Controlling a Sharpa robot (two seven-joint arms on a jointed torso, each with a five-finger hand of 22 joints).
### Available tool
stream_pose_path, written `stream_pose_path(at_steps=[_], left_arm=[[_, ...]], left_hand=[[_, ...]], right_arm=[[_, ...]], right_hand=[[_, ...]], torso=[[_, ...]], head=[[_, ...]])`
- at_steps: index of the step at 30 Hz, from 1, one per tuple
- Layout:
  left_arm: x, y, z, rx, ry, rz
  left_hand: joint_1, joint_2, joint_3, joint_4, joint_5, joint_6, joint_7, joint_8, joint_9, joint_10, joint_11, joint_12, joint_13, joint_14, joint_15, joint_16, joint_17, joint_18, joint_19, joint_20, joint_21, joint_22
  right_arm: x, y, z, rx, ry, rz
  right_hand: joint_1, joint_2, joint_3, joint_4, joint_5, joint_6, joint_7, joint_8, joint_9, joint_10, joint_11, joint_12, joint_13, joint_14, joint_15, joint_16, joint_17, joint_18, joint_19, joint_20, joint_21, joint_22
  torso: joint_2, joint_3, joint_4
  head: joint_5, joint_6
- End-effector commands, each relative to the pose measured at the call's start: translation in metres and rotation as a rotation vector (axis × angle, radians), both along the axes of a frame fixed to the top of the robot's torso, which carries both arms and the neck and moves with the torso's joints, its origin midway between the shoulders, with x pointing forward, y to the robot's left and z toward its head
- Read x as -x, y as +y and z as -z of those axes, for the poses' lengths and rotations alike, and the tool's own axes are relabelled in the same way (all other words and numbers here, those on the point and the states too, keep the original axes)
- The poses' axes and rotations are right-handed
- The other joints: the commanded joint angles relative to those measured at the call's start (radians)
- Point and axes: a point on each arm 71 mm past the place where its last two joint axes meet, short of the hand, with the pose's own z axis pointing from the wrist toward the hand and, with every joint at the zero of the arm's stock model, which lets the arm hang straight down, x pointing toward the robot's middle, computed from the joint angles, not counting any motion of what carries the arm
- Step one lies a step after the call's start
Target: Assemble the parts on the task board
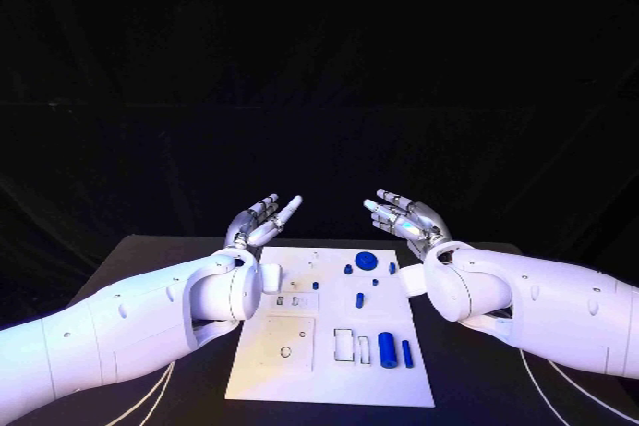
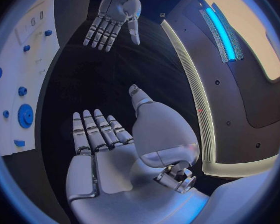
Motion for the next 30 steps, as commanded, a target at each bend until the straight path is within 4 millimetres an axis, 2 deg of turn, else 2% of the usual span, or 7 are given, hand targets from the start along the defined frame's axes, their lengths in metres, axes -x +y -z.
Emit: stream_pose_path(at_steps=[1,5,6,10,23,27,30], left_arm=[[0.0,-0.004,0.001,0.035,0.025,0.044],[0.0,-0.004,0.001,0.035,0.025,0.044],[0.004,0.018,-0.005,0.042,-0.009,0.046],[0.007,0.022,-0.008,0.043,-0.018,0.049],[0.015,0.034,-0.022,0.05,-0.038,0.086],[0.02,0.035,-0.03,0.053,-0.053,0.127],[0.025,0.035,-0.037,0.063,-0.064,0.159]], left_hand=[[0.08,0.059,0.048,0.007,0.005,0.192,0.109,0.044,0.022,0.21,0.06,0.039,0.019,0.245,0.019,0.053,0.025,0.026,0.172,0.006,0.052,0.025],[0.115,0.102,0.071,-0.005,0.004,0.389,0.111,0.088,0.042,0.509,0.057,0.101,0.043,0.498,0.0,0.108,0.045,0.065,0.383,0.002,0.114,0.052],[0.125,0.109,0.073,-0.011,0.001,0.436,0.109,0.096,0.045,0.556,0.05,0.109,0.043,0.537,-0.01,0.117,0.046,0.08,0.409,0.001,0.125,0.054],[0.159,0.129,0.078,-0.043,0.003,0.564,0.097,0.117,0.05,0.644,0.024,0.12,0.038,0.639,-0.039,0.135,0.05,0.128,0.489,0.001,0.159,0.061],[0.181,0.154,0.046,-0.103,0.003,0.661,0.074,0.115,0.038,0.769,-0.006,0.112,0.038,0.778,-0.076,0.131,0.06,0.139,0.582,-0.016,0.189,0.055],[0.188,0.164,0.037,-0.12,0.003,0.697,0.062,0.117,0.038,0.823,-0.021,0.117,0.043,0.827,-0.092,0.136,0.072,0.139,0.617,-0.029,0.202,0.056],[0.191,0.169,0.032,-0.127,0.003,0.714,0.056,0.116,0.038,0.848,-0.028,0.116,0.045,0.851,-0.1,0.137,0.08,0.139,0.634,-0.037,0.208,0.056]], right_arm=[[0.001,0.011,0.001,0.023,0.036,-0.178],[0.0,0.012,0.0,0.032,0.04,-0.2],[-0.008,-0.008,-0.012,0.25,-0.162,-0.181],[-0.01,-0.013,-0.017,0.305,-0.2,-0.178],[-0.016,-0.025,-0.033,0.541,-0.305,-0.225],[-0.022,-0.027,-0.043,0.67,-0.363,-0.249],[-0.026,-0.027,-0.048,0.765,-0.399,-0.264]], right_hand=[[0.133,-0.008,0.021,-0.082,0.008,0.225,0.142,0.039,0.019,0.31,-0.012,0.043,0.019,0.303,-0.021,0.042,0.019,0.051,0.18,0.007,0.072,0.031],[0.16,-0.011,0.033,-0.118,0.016,0.374,0.125,0.055,0.025,0.444,-0.034,0.053,0.022,0.457,-0.045,0.055,0.024,0.075,0.338,0.006,0.131,0.053],[0.163,-0.012,0.036,-0.124,0.018,0.404,0.121,0.057,0.025,0.46,-0.038,0.053,0.021,0.475,-0.05,0.056,0.024,0.081,0.363,0.006,0.141,0.056],[0.169,-0.015,0.051,-0.146,0.023,0.518,0.107,0.062,0.028,0.516,-0.054,0.049,0.02,0.538,-0.069,0.056,0.023,0.097,0.415,0.004,0.164,0.059],[0.162,-0.046,0.111,-0.22,-0.006,0.646,0.074,0.046,0.028,0.654,-0.096,0.023,0.02,0.722,-0.122,0.059,0.03,0.102,0.548,-0.039,0.206,0.056],[0.152,-0.054,0.136,-0.24,-0.002,0.673,0.063,0.041,0.029,0.694,-0.11,0.021,0.021,0.792,-0.144,0.066,0.039,0.101,0.609,-0.064,0.234,0.065],[0.142,-0.061,0.144,-0.247,-0.003,0.694,0.056,0.042,0.03,0.718,-0.119,0.021,0.022,0.826,-0.157,0.067,0.047,0.1,0.648,-0.081,0.261,0.076]], torso=[[0.0,-0.0001,0.0003],[0.0,-0.0001,0.0003],[0.023,-0.0014,-0.0001],[0.035,-0.0016,0.0016],[0.074,-0.0058,0.0098],[0.096,-0.0107,0.0156],[0.116,-0.0179,0.0206]], head=[[0.0,0.0],[0.0,0.0],[-0.003,-0.01],[-0.006,-0.006],[-0.017,-0.003],[-0.026,0.001],[-0.035,0.007]])
